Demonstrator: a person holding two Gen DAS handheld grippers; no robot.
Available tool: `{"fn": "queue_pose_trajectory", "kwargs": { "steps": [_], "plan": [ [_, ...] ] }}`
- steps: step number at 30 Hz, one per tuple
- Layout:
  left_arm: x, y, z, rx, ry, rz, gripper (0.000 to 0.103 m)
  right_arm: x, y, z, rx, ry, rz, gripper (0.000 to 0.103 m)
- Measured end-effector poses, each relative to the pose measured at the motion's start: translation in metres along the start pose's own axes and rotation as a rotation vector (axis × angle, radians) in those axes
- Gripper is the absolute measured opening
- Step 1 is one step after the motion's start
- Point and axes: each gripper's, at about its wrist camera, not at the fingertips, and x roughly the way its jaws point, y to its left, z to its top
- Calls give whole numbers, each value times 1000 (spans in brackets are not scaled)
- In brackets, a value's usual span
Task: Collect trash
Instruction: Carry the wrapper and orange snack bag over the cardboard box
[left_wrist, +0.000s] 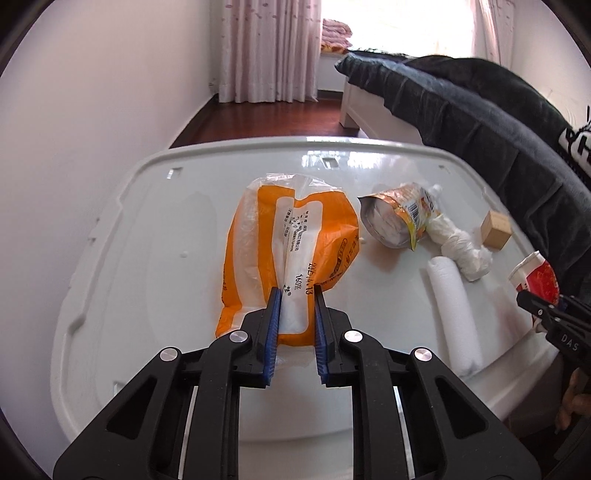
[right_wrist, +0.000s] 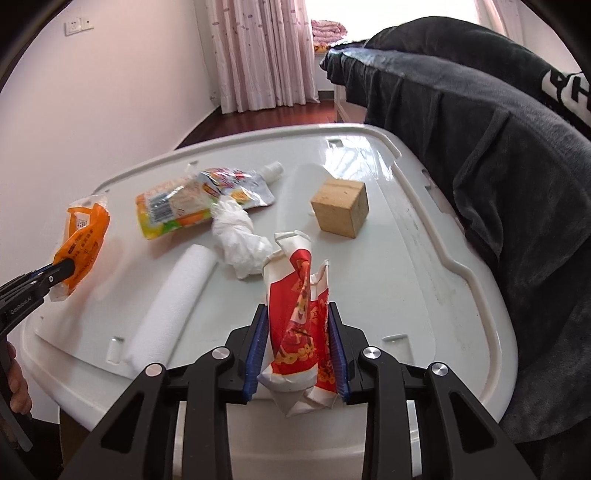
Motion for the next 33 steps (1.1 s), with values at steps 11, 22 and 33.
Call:
{"fn": "queue_pose_trajectory", "kwargs": {
  "steps": [11,22,33],
  "plan": [
    [-60,-21,-30,18,-45,11,16,-43,9,-36,9,-36,37,31],
    [-110,-35,-103,-14,17,21,16,-90,29,-108,-46,-27,74,31],
    [-98,-47,-193,29,232,0,16,-95,60,-162,-106,57,115,32]
  ]
}}
